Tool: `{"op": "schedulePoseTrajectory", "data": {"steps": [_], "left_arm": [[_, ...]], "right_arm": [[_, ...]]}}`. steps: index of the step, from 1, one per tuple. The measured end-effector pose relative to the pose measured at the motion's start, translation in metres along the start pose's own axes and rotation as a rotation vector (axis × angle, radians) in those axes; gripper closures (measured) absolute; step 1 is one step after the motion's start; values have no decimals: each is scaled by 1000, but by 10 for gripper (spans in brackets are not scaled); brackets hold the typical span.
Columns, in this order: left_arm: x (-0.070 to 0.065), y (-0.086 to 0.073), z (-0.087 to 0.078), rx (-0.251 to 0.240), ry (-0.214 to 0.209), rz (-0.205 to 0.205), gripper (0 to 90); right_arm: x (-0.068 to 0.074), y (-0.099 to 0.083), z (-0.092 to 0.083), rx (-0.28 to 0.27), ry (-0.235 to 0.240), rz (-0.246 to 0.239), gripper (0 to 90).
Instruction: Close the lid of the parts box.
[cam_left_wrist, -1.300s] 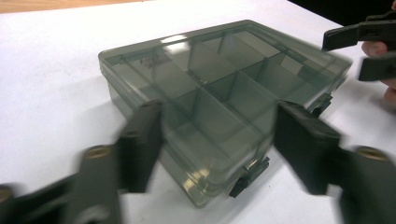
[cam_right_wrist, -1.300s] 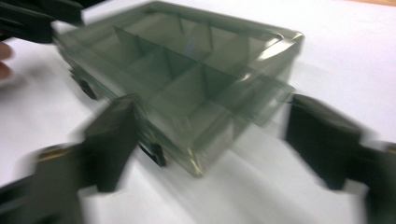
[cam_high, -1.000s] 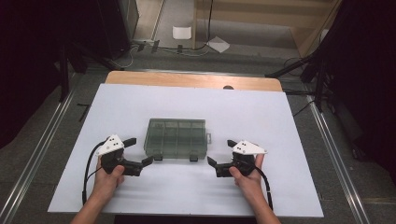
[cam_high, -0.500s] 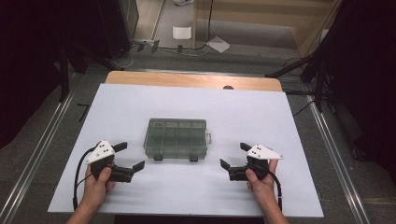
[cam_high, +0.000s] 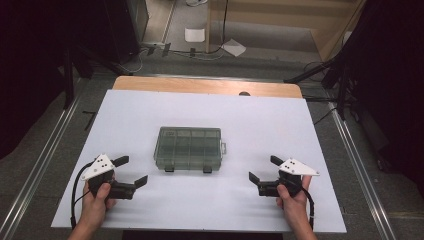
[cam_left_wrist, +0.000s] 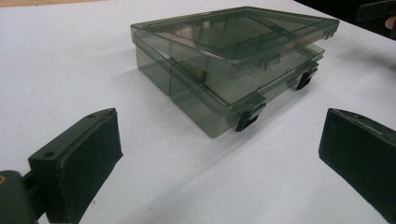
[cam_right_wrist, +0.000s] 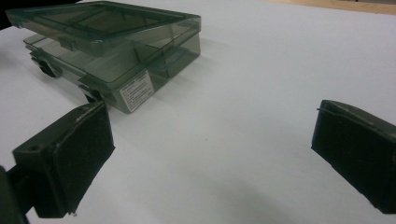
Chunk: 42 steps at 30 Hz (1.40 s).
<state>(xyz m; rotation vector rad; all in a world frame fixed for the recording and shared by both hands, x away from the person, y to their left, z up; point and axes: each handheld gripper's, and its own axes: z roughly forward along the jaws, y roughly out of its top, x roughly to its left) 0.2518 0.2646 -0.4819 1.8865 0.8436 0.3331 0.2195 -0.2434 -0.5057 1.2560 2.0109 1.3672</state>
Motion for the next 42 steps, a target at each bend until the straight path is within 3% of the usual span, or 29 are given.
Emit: {"op": "schedulePoseTrajectory", "data": {"steps": [10, 18, 30, 42], "left_arm": [[3, -5, -9, 3, 1, 1, 0], [6, -10, -16, 11, 29, 4, 0], [11, -14, -23, 2, 35, -19, 0], [14, -15, -24, 14, 51, -20, 0]], "right_arm": [[-10, -8, -12, 8, -29, 12, 0], [-18, -14, -25, 7, -50, 19, 0], [-29, -23, -46, 6, -82, 35, 0], [-37, -25, -53, -6, -101, 51, 0]]}}
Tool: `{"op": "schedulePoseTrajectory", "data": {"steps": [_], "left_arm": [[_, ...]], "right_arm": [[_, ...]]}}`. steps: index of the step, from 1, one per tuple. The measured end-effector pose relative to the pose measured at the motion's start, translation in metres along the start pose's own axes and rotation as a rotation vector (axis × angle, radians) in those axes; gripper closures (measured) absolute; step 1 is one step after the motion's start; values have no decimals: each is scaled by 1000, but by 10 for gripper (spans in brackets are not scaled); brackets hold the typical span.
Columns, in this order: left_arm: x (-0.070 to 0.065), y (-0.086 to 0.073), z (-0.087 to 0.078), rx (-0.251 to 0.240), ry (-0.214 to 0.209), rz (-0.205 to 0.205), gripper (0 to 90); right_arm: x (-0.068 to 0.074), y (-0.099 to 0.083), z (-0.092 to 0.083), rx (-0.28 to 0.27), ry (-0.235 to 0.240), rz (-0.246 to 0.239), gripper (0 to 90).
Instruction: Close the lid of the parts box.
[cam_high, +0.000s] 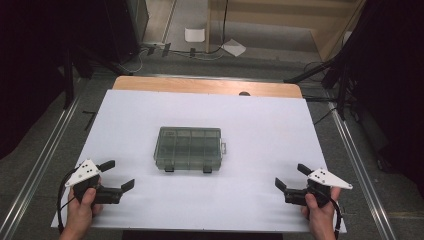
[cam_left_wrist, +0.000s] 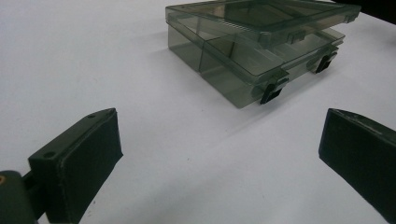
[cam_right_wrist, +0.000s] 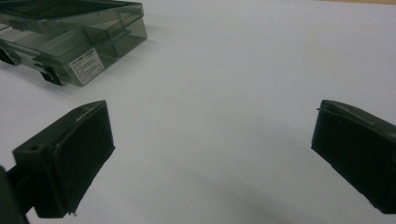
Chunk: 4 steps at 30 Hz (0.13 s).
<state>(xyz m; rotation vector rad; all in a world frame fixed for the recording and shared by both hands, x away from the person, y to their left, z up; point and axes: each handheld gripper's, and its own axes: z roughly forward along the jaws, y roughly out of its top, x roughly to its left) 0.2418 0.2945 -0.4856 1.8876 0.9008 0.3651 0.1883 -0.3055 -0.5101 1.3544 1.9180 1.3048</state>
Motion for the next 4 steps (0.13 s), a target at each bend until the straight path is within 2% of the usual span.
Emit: {"op": "schedulePoseTrajectory", "data": {"steps": [4], "left_arm": [[0, 1, 2, 4, 0, 4, 0]], "right_arm": [[-1, 0, -2, 1, -5, 7, 0]]}}
